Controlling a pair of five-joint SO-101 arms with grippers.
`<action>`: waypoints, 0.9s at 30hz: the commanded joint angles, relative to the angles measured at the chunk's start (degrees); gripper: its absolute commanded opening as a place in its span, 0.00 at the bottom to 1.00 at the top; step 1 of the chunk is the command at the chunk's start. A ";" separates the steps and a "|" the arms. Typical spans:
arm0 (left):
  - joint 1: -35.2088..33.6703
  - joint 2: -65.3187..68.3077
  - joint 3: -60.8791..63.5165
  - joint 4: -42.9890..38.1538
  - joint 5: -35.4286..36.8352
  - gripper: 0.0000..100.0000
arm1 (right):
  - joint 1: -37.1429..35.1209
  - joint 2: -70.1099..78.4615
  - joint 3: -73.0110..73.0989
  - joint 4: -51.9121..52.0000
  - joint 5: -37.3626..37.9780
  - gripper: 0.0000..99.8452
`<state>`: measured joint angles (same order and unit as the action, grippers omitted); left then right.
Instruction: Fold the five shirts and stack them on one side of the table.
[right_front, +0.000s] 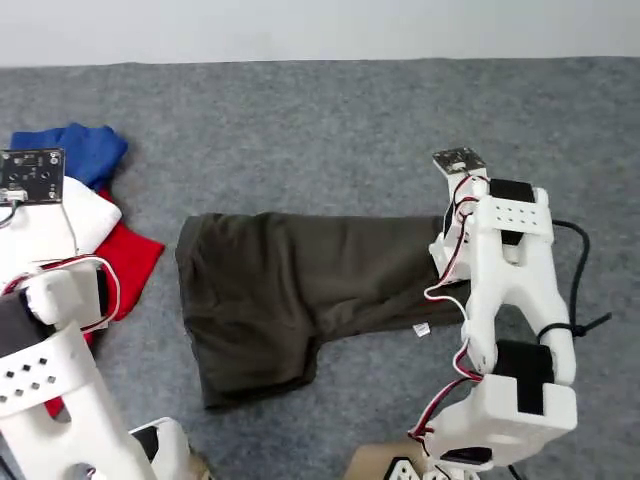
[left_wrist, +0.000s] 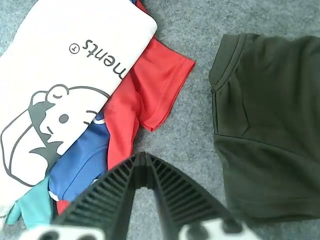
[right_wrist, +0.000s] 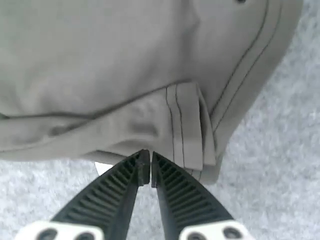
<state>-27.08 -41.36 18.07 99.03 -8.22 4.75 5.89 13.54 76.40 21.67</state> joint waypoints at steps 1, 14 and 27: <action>0.00 -0.79 -0.13 -0.70 0.09 0.00 | -2.24 -0.13 -2.55 -3.74 0.62 0.01; 0.00 -1.05 -0.13 -0.70 0.18 0.00 | -3.56 10.86 -2.46 -9.19 0.70 0.01; 0.09 -0.79 -0.13 -0.70 0.09 0.00 | 5.32 3.47 -2.46 5.32 1.05 0.01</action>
<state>-27.08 -41.36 18.07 99.03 -8.22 8.70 15.03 13.36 79.21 22.11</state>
